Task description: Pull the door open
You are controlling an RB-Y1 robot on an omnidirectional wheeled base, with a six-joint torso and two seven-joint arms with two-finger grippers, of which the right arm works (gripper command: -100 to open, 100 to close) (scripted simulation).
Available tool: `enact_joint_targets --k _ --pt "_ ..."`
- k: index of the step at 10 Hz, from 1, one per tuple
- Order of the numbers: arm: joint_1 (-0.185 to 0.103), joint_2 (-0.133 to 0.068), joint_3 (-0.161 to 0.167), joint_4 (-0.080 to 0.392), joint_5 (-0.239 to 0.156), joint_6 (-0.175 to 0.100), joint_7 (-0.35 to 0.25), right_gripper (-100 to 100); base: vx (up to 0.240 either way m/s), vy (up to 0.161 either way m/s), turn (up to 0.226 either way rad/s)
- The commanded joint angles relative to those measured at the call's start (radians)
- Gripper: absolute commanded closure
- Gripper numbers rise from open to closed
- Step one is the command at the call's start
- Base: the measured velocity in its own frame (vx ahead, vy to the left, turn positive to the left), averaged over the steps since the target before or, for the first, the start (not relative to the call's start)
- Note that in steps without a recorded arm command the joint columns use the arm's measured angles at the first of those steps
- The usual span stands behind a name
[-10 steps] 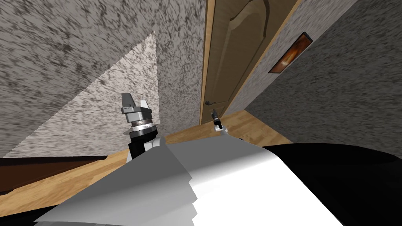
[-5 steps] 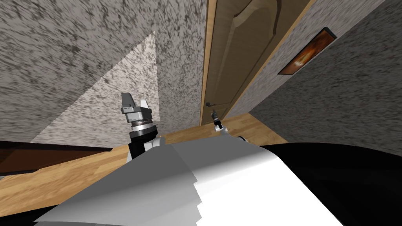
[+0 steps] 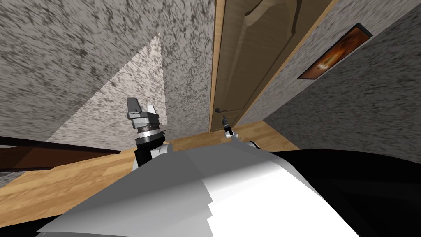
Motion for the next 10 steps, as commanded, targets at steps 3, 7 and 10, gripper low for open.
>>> enact_joint_targets --k 3,7,10 --pt "-0.031 -0.004 0.001 0.069 0.001 -0.015 -0.005 -100 0.016 -0.086 0.093" --pt "-0.051 -0.009 0.003 0.118 0.003 -0.021 -0.011 -100 0.012 -0.098 0.094" --pt "-0.02 -0.065 -0.046 0.146 0.001 -0.054 -0.052 -100 0.167 0.055 0.224"
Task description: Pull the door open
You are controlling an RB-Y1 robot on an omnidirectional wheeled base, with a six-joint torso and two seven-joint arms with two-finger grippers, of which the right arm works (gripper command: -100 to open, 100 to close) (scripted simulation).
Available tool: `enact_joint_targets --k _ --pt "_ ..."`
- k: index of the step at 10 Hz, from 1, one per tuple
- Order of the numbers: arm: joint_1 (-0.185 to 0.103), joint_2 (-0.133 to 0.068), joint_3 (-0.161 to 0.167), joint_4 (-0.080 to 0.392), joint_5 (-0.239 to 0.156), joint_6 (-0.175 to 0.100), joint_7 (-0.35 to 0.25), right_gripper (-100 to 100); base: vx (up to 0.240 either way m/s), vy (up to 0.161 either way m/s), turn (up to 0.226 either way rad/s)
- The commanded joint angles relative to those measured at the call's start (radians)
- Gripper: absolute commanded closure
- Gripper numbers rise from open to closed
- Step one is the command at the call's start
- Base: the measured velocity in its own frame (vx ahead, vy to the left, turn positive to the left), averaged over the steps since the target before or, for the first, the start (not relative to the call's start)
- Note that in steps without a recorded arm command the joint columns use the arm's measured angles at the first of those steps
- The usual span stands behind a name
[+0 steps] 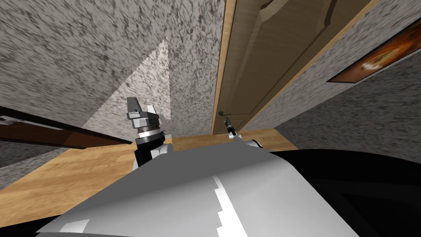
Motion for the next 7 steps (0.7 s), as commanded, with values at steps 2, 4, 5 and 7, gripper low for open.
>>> enact_joint_targets --k 2,4,5,7 --pt "-0.003 -0.007 -0.011 0.029 -0.001 -0.022 -0.007 -100 0.101 0.035 0.019" --pt "0.014 -0.037 -0.037 0.043 -0.002 -0.039 -0.03 -100 0.097 0.03 0.202" --pt "0.03 -0.065 -0.062 0.056 -0.003 -0.056 -0.05 -100 0.144 0.007 0.215" --pt "0.03 -0.065 -0.062 0.072 -0.003 -0.056 -0.05 -100 0.102 0.013 0.057"
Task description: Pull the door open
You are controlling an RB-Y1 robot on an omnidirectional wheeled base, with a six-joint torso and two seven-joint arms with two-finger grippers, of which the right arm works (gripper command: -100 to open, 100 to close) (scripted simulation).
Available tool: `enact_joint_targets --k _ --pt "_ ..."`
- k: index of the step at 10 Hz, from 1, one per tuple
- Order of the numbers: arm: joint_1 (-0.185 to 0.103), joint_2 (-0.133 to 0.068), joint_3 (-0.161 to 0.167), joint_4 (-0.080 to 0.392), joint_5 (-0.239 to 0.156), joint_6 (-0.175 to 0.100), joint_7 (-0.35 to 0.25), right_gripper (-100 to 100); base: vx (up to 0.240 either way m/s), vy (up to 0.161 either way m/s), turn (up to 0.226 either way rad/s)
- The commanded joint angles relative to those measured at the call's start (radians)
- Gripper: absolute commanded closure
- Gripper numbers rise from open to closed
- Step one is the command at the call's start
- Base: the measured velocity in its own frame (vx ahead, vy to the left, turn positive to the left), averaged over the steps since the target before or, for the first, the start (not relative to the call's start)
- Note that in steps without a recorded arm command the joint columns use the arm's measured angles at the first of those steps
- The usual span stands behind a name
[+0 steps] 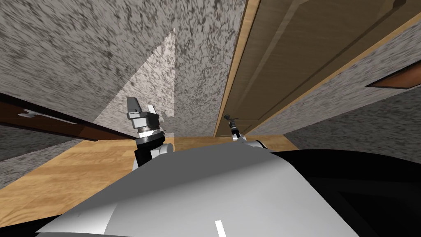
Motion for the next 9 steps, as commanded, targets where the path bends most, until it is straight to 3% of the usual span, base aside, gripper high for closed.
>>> enact_joint_targets --k 1,2,3,6,7,9 --pt "0.008 -0.001 -0.001 -0.036 0.0 0.012 0.0 -100 0.016 0.006 -0.015" --pt "0.023 -0.028 -0.025 -0.024 -0.001 -0.004 -0.02 -100 0.111 0.02 0.274" --pt "0.027 -0.035 -0.031 -0.02 -0.001 -0.008 -0.025 -100 0.182 -0.006 0.16" --pt "0.031 -0.033 -0.03 -0.031 -0.001 0.0 -0.024 -100 0.049 -0.005 -0.005" --pt "0.031 -0.033 -0.03 -0.031 -0.001 0.0 -0.024 100 0.0 0.0 0.0" --pt "0.031 -0.033 -0.03 -0.031 -0.001 0.0 -0.024 100 -0.003 0.0 -0.003"
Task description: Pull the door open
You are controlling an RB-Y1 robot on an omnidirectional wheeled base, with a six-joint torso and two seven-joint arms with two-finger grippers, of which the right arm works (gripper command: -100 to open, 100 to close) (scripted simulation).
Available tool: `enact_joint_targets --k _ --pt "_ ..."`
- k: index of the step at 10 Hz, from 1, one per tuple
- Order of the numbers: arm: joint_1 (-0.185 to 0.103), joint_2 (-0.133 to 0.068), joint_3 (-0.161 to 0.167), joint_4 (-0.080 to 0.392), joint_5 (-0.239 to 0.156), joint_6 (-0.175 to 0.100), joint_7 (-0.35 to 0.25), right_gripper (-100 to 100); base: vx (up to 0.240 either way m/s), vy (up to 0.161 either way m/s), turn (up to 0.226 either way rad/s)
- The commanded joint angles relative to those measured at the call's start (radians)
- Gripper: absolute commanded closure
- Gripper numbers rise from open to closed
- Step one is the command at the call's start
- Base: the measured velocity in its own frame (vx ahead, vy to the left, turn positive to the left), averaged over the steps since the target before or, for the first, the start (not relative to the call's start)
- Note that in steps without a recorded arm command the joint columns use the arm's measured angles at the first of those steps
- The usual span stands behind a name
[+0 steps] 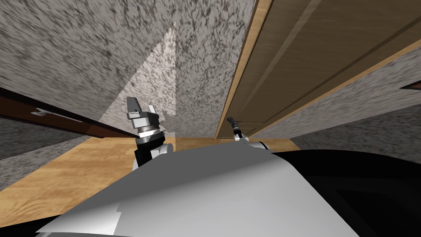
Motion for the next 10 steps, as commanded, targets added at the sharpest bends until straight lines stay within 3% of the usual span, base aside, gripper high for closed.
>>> enact_joint_targets --k 1,3,4,10 --pt "-0.001 -0.001 0.0 -0.002 0.0 -0.002 0.001 100 0.0 0.0 0.0" --pt "-0.001 -0.001 0.0 -0.002 0.0 -0.002 0.001 100 0.0 0.0 0.0" --pt "0.006 -0.008 0.016 -0.003 0.011 -0.012 -0.017 100 -0.102 -0.023 0.077" --pt "0.027 -0.035 0.072 -0.013 0.05 -0.057 -0.081 100 -0.197 -0.057 0.074"
